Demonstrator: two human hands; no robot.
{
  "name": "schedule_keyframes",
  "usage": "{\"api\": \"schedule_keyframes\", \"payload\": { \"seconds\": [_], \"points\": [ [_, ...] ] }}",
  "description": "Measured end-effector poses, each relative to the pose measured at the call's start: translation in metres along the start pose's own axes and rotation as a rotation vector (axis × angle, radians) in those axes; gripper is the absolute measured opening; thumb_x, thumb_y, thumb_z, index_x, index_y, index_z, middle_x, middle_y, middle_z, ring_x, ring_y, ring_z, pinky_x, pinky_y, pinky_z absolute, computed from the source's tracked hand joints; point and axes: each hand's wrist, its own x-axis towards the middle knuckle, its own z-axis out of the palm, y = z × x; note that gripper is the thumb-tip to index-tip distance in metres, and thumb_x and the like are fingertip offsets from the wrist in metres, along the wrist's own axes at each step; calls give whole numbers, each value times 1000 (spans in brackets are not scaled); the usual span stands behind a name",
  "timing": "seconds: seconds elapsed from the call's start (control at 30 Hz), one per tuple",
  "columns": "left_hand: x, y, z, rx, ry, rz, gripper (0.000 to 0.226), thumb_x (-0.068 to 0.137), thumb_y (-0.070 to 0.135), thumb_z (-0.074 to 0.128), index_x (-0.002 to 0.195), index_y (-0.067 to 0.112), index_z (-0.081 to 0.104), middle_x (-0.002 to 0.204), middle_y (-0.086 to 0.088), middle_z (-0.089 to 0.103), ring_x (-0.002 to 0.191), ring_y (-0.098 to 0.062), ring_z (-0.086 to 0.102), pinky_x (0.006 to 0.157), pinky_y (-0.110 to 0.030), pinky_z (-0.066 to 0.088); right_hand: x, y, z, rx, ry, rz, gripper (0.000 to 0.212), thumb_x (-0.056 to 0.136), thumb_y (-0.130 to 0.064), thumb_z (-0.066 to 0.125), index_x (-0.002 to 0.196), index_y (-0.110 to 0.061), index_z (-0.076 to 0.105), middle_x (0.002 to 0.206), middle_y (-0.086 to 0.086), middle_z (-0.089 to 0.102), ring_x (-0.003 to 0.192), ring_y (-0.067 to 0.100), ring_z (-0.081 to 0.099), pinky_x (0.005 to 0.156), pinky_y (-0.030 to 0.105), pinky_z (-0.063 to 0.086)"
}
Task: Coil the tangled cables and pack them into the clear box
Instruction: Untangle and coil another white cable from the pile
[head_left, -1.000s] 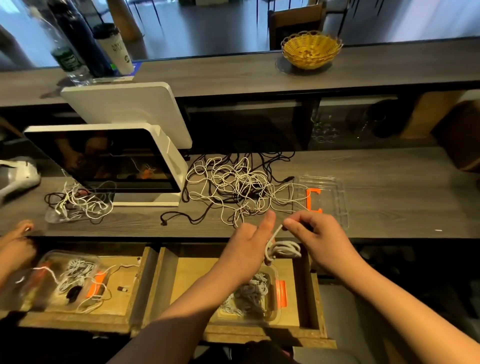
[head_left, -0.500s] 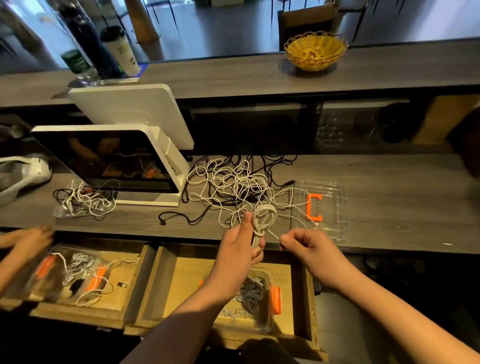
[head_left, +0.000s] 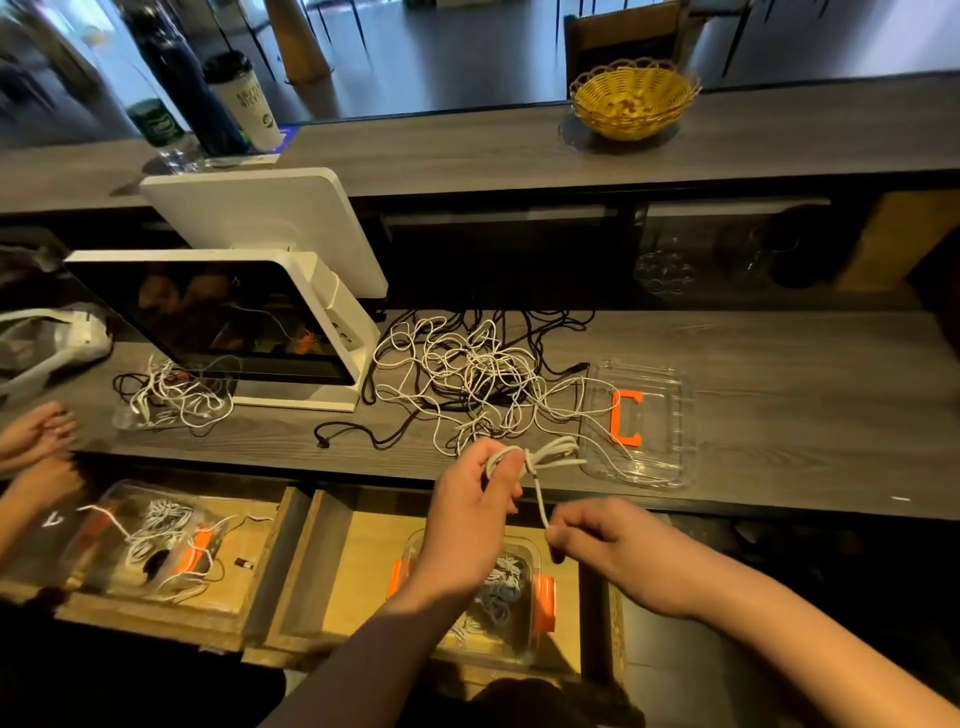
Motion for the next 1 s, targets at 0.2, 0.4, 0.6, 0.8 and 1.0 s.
{"api": "schedule_keyframes", "payload": {
  "seconds": [0.2,0.4,0.6,0.8,1.0],
  "points": [
    [1,-5,2,289,37,173,15,100,34,56,89,28,63,74,6,63,71,-10,58,65,-29,46,-13,-15,-10,-57,103,-58,25,100,-38,49,81,-27,62,77,4,63,69,15,57,67,36,48],
    [0,-10,5,381,-111,265,14,99,30,59,90,21,65,74,9,62,73,-6,57,63,-18,39,-17,-17,-25,-117,198,-74,24,98,-32,51,82,-20,65,67,-2,60,61,10,54,60,34,45],
    [2,-9,2,434,-309,235,8,97,28,64,90,25,67,72,13,61,69,-1,54,64,-23,39,-12,-15,-32,-243,234,-88,22,100,-35,51,95,-20,66,76,-1,64,68,10,57,67,35,49],
    [-5,4,-7,203,-521,77,10,94,21,67,90,29,71,82,4,74,75,-14,64,73,-28,50,-10,0,-43,-74,284,-94,24,88,-47,62,83,-24,66,68,1,63,60,9,54,61,37,48],
    [-12,13,-11,-363,-413,-56,19,85,19,66,98,6,67,79,-7,72,68,-12,64,71,-23,55,-4,6,-40,30,323,-91,14,90,-32,63,93,-22,72,87,-4,72,84,11,65,81,45,54]
  ]
}}
